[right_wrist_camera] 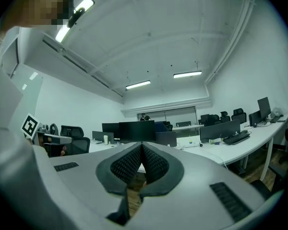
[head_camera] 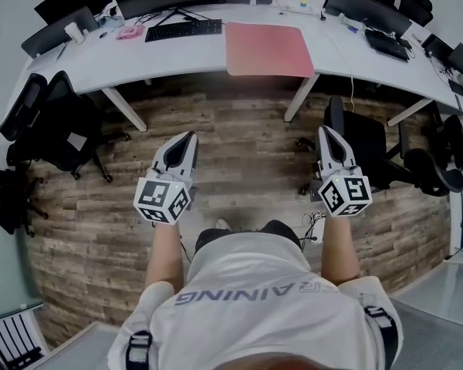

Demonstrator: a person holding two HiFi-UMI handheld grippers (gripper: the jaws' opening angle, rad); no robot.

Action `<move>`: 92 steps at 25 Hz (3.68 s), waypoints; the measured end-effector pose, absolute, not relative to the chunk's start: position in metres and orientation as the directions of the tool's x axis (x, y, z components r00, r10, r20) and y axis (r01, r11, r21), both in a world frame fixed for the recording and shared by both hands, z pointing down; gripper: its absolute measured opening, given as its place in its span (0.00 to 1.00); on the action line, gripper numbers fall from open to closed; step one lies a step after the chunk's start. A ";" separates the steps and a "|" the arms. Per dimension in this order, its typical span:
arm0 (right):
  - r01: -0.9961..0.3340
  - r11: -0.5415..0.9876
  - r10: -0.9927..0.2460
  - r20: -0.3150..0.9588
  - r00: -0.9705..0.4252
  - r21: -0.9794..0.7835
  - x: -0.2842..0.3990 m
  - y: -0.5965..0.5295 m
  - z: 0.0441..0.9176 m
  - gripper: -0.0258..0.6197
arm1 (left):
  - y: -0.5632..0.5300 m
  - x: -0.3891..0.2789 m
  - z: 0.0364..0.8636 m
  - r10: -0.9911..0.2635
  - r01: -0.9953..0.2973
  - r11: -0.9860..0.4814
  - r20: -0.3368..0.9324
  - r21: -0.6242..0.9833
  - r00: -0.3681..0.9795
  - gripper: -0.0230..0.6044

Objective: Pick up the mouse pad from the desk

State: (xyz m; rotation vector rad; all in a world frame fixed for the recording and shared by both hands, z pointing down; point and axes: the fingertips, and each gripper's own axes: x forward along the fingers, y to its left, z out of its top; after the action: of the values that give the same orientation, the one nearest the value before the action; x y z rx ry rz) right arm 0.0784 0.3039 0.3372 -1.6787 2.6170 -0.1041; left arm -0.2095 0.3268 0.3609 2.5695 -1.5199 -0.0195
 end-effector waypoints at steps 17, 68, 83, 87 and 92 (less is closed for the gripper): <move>-0.908 0.394 -0.908 0.096 -0.409 -0.142 0.097 0.156 0.375 0.07 | 0.192 -0.206 0.372 -0.908 -0.912 -0.381 0.124 0.154 0.400 0.09; -0.970 0.240 -0.886 0.400 -0.236 -0.041 0.118 -0.239 0.469 0.07 | -0.239 -0.189 0.473 -0.811 -0.878 -0.450 0.336 0.163 0.478 0.09; -0.965 0.260 -0.783 0.575 -0.237 -0.043 0.191 -0.334 0.558 0.08 | -0.306 -0.133 0.533 -0.763 -0.912 -0.356 0.499 0.205 0.410 0.09; -0.959 0.276 -0.711 0.659 -0.247 -0.062 0.212 -0.353 0.600 0.23 | -0.321 -0.121 0.573 -0.727 -0.935 -0.302 0.589 0.187 0.353 0.14; -0.950 0.305 -0.597 0.763 -0.248 -0.070 0.223 -0.361 0.660 0.47 | -0.327 -0.112 0.631 -0.625 -0.948 -0.245 0.714 0.204 0.315 0.43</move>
State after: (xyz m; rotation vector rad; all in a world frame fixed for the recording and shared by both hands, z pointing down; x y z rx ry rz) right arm 0.2233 -0.3606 0.6599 -2.0935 2.9712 -1.0991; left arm -0.1119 -0.3271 0.6312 1.9657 -1.3871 0.6710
